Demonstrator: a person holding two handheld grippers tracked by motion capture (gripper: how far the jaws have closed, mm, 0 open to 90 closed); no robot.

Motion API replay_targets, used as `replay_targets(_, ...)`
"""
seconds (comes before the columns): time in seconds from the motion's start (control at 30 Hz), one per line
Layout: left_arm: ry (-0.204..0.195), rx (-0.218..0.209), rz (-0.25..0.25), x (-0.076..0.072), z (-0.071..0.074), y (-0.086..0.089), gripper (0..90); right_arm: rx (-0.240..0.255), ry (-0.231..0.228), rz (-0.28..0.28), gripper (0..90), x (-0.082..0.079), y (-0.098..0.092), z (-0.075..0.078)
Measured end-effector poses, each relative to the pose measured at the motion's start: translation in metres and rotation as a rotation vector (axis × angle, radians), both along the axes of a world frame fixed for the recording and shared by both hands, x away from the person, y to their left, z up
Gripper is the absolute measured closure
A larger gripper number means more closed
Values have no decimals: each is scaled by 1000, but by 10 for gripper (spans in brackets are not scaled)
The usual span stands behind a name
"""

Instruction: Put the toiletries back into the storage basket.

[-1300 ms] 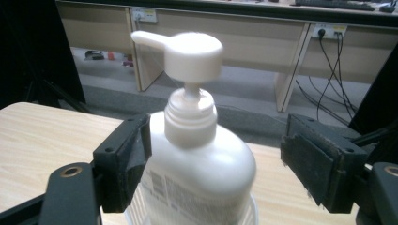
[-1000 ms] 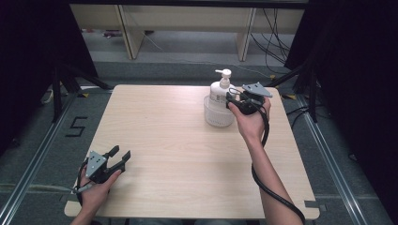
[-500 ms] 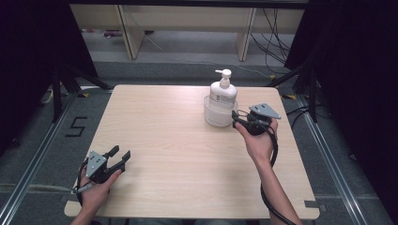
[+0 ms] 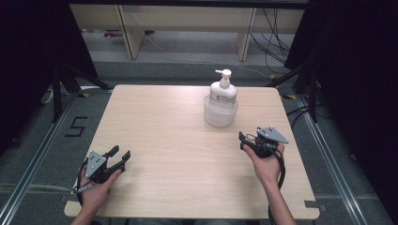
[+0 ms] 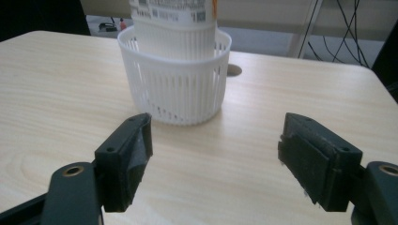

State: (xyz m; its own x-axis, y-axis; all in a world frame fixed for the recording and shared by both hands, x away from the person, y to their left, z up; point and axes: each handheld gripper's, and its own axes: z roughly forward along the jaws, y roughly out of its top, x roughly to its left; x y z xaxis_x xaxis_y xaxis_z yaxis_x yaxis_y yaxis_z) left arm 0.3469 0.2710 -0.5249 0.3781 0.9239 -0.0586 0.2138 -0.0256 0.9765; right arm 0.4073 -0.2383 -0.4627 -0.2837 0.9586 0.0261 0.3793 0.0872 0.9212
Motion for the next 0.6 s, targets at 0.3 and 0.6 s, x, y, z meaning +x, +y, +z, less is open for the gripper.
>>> replay_targets(0.3,6,4,6,0,0,0,455,14,28,13,276,-21,-11,-26)
replay_targets(0.6,13,-1,9,0,1,1,455,-6,23,-21,281,-28,-14,-39)
